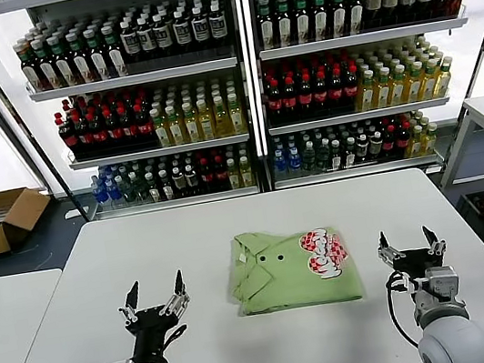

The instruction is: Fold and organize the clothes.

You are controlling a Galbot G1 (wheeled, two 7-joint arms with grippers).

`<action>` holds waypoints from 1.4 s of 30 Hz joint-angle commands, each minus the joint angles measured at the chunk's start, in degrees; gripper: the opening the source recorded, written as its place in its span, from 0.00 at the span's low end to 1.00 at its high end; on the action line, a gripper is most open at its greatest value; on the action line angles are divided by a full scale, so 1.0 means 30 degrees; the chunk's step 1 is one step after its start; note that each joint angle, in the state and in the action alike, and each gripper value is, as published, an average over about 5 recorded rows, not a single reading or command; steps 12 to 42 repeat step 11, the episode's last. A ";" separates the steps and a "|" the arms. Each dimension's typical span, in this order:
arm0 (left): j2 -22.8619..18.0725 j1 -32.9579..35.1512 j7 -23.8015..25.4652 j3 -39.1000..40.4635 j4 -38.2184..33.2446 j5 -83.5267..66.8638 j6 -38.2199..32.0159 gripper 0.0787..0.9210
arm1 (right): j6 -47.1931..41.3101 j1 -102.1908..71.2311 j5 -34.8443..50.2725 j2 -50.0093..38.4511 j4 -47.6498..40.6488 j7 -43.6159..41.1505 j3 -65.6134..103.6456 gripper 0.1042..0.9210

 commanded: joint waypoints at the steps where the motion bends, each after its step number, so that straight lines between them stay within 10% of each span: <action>1: -0.0053 0.0220 0.0052 0.0051 -0.0130 0.0042 -0.0490 0.88 | 0.0167 -0.0405 -0.0141 0.0031 0.0197 -0.0055 0.0073 0.88; 42: -0.0069 0.0178 0.0343 0.0166 0.0068 0.0817 -0.0490 0.88 | 0.0339 -0.0382 -0.0371 -0.0081 0.0238 -0.0164 0.0108 0.88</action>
